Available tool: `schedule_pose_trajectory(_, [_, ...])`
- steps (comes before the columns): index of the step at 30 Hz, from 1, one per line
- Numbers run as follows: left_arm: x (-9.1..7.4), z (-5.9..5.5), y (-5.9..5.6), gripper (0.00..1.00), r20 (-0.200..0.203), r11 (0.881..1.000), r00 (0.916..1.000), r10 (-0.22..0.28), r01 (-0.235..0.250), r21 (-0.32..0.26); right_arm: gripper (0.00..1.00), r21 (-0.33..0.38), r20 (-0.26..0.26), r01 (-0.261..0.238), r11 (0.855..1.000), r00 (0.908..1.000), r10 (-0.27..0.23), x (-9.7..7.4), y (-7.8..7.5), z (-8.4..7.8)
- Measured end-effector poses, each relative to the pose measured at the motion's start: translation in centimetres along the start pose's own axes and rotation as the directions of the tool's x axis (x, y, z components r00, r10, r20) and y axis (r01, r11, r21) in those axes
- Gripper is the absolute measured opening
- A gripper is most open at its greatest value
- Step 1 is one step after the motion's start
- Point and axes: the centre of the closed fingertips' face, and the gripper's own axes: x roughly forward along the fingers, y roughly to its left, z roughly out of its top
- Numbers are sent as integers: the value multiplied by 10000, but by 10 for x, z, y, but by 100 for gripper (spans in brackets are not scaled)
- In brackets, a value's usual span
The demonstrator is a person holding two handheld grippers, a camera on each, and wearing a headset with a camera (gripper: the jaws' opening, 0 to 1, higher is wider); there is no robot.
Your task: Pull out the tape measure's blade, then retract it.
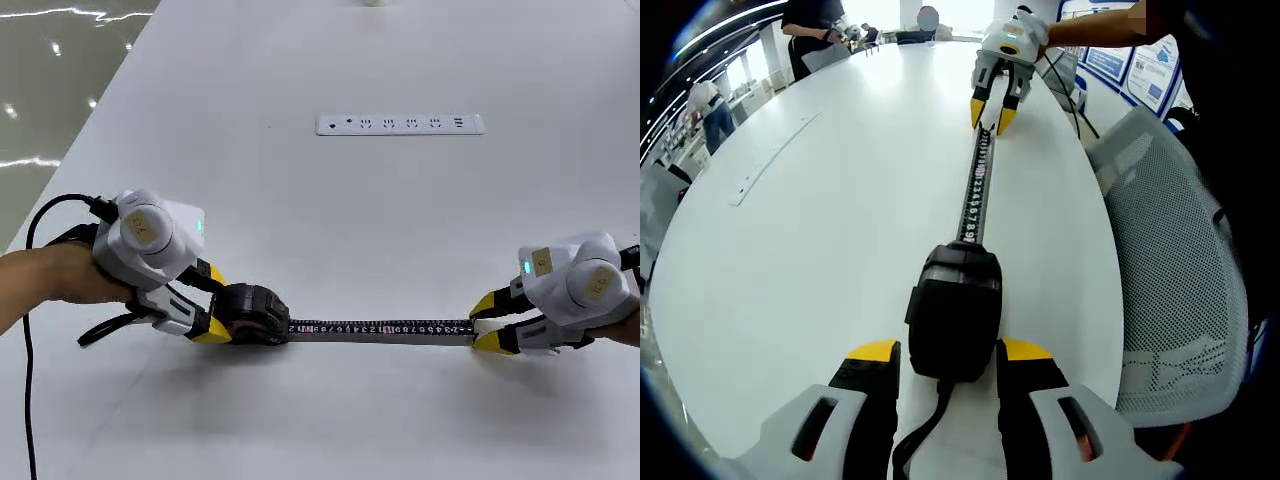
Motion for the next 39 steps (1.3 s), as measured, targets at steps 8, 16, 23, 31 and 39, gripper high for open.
schedule_pose_trajectory(8, [-4,-4,-6,41,62,9991,9999,92,-89,-412,24,297,20,195,9994,9998,-195,-7,3,-2])
schedule_pose_trajectory(16, [-8,-9,-16,48,256,9961,9994,217,-194,-860,31,600,143,353,9976,9992,-362,-12,9,-2])
schedule_pose_trajectory(23, [-9,-15,-26,56,409,9916,9985,357,-304,-1254,35,854,246,511,9950,9983,-534,-18,16,-2])
schedule_pose_trajectory(31, [-10,-20,-39,63,614,9849,9967,539,-430,-1676,41,1241,372,688,9899,9966,-739,-22,25,-4])
schedule_pose_trajectory(39, [-13,-19,-49,71,1178,9688,9868,1108,-809,-2342,51,1857,579,877,9787,9933,-1000,-24,36,-4])
